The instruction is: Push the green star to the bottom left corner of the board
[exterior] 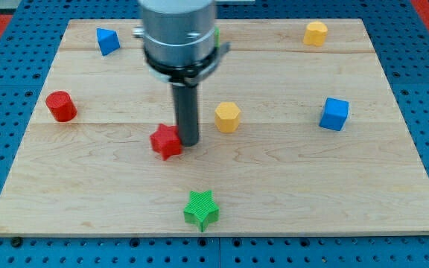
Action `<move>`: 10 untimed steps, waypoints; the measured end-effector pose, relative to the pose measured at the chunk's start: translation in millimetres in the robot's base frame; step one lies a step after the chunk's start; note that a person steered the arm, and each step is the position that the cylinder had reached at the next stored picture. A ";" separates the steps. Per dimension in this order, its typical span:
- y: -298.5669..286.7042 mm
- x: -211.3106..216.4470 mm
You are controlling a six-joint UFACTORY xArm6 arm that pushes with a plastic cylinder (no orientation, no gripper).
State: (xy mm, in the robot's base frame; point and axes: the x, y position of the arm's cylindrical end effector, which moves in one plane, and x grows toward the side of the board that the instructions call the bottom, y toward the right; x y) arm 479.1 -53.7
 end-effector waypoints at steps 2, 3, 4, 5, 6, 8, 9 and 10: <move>-51.2 -8.7; -9.6 12.7; 34.7 42.2; 60.7 74.1; 74.3 93.5; 71.6 133.4; 0.5 131.2; -37.4 118.4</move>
State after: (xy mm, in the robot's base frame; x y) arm 597.5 -91.2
